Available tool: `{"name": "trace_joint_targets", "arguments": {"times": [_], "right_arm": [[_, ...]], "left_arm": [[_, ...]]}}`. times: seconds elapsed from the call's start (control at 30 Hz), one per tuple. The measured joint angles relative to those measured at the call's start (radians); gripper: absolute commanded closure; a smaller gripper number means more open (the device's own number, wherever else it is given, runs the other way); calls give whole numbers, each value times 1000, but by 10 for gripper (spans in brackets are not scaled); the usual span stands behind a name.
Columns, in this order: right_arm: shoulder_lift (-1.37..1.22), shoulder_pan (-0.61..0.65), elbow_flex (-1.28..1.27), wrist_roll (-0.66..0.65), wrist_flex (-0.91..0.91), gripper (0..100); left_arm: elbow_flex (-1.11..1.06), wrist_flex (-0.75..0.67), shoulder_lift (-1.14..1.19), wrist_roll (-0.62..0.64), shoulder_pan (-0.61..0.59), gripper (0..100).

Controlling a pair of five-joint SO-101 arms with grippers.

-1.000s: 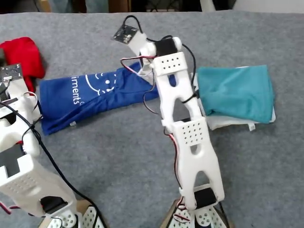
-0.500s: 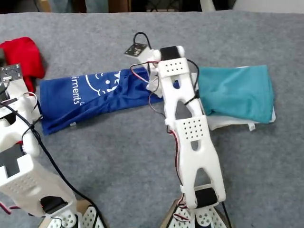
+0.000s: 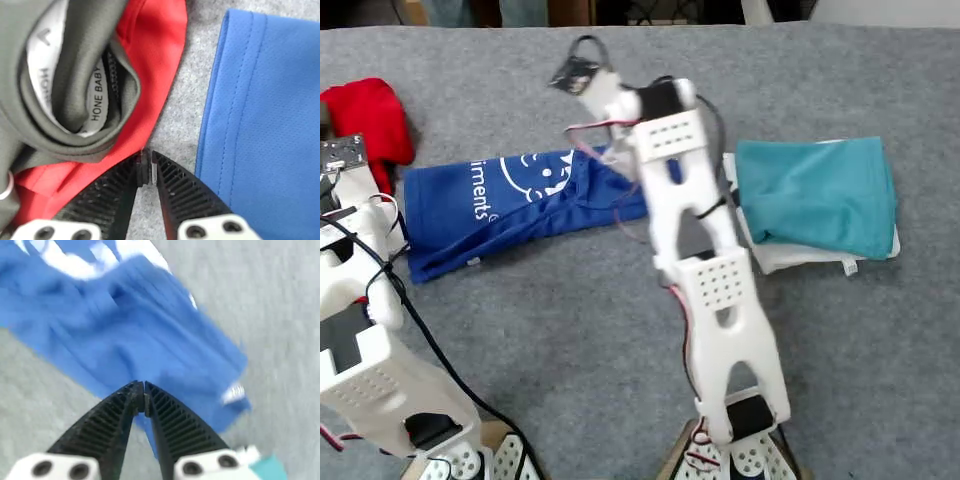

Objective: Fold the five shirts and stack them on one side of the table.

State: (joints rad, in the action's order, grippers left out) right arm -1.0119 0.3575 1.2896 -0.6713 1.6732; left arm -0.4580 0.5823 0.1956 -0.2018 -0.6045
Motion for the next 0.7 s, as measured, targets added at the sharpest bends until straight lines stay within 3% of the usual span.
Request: {"name": "trace_joint_targets", "arguments": {"times": [0.17,0.33,0.7], "right_arm": [[-118,84,0,48,-152,984],[-190,89,0,74,-256,984],[-166,89,270,74,-57,984]], "left_arm": [[0,0,0,0,0,953],[0,0,0,0,0,953],[0,0,0,0,0,953]]}}
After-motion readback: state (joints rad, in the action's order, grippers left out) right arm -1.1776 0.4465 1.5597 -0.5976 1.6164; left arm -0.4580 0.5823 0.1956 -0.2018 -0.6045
